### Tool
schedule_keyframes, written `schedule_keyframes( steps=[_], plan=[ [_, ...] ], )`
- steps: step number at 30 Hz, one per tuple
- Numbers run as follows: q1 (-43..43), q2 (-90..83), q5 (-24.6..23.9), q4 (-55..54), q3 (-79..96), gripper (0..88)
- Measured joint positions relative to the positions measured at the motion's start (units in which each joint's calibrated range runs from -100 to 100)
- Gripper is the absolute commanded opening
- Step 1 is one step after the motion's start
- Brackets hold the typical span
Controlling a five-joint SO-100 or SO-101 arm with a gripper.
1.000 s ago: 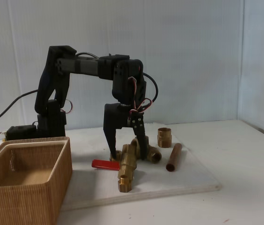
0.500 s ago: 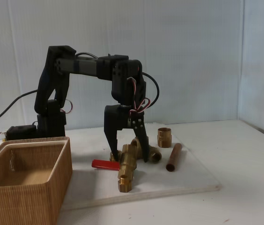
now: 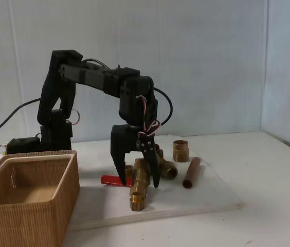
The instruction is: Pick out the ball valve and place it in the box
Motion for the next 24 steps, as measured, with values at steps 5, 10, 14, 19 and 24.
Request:
schedule_keyframes(
  steps=[5,10,14,19,24],
  plan=[
    [-0.07,0.08,0.0,-0.26,0.09,24.2],
    [-0.07,0.08,0.0,-0.26,0.09,24.2],
    [-0.59,0.08,-1.14,-0.26,0.27,24.2],
    [-1.26,0.08,-1.81,-0.26,0.27,24.2],
    [-1.11,0.08,-1.81,-0.26,0.27,24.2]
  ],
)
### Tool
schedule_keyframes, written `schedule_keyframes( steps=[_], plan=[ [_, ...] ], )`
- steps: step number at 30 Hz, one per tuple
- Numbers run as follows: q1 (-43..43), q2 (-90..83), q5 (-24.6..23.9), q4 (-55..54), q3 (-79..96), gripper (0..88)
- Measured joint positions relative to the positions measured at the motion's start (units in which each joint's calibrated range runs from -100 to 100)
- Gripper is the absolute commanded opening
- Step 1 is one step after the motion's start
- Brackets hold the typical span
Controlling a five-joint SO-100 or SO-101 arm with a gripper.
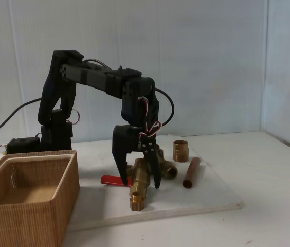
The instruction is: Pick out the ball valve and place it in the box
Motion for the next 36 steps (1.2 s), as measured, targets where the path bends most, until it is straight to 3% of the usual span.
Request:
schedule_keyframes(
  steps=[6,13,27,36],
  plan=[
    [0.07,0.0,0.0,0.0,0.0,23.2],
    [-1.11,0.0,-0.15,0.0,1.18,7.6],
    [-1.19,0.0,-0.21,0.17,1.18,7.4],
    [-0.82,0.17,-0.21,6.53,-0.36,7.4]
  ],
)
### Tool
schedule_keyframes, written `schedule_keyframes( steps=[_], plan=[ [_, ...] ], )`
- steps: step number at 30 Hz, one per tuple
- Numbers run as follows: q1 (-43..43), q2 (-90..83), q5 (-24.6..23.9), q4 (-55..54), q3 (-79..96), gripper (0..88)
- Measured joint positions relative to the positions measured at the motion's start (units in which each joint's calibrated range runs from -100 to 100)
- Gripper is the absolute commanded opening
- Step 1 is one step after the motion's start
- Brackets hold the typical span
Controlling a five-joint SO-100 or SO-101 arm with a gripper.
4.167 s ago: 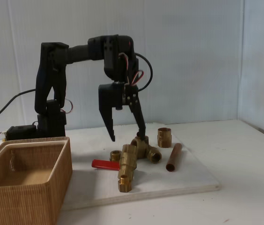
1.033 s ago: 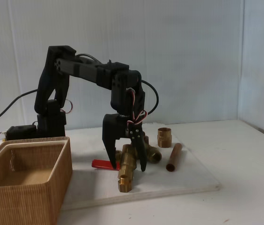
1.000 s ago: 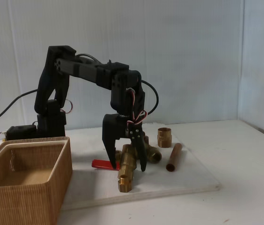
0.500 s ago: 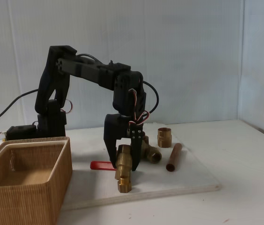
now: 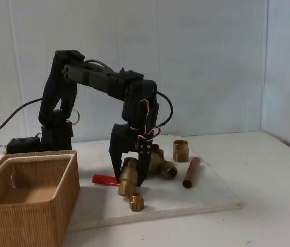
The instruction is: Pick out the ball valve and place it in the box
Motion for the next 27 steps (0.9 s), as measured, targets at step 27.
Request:
schedule_keyframes(
  steps=[27],
  plan=[
    [-2.89,0.0,0.0,6.1,-13.07,7.4]
  ],
)
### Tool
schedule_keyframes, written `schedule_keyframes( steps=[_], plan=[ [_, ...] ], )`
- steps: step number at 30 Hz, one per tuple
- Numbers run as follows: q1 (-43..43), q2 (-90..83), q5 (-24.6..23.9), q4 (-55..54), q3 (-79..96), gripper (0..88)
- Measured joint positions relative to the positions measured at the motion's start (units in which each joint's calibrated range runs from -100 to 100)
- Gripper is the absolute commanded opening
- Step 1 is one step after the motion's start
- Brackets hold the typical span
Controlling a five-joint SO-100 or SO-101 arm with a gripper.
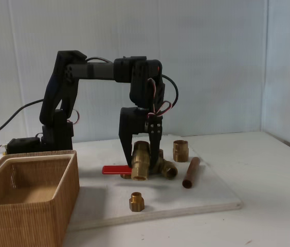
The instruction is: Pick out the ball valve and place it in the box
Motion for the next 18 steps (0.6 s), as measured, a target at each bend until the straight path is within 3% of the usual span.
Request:
schedule_keyframes(
  steps=[11,18],
  plan=[
    [-1.48,-0.59,-3.87,0.17,-4.9,7.4],
    [-2.52,-12.11,-6.15,0.43,-4.9,7.4]
  ],
)
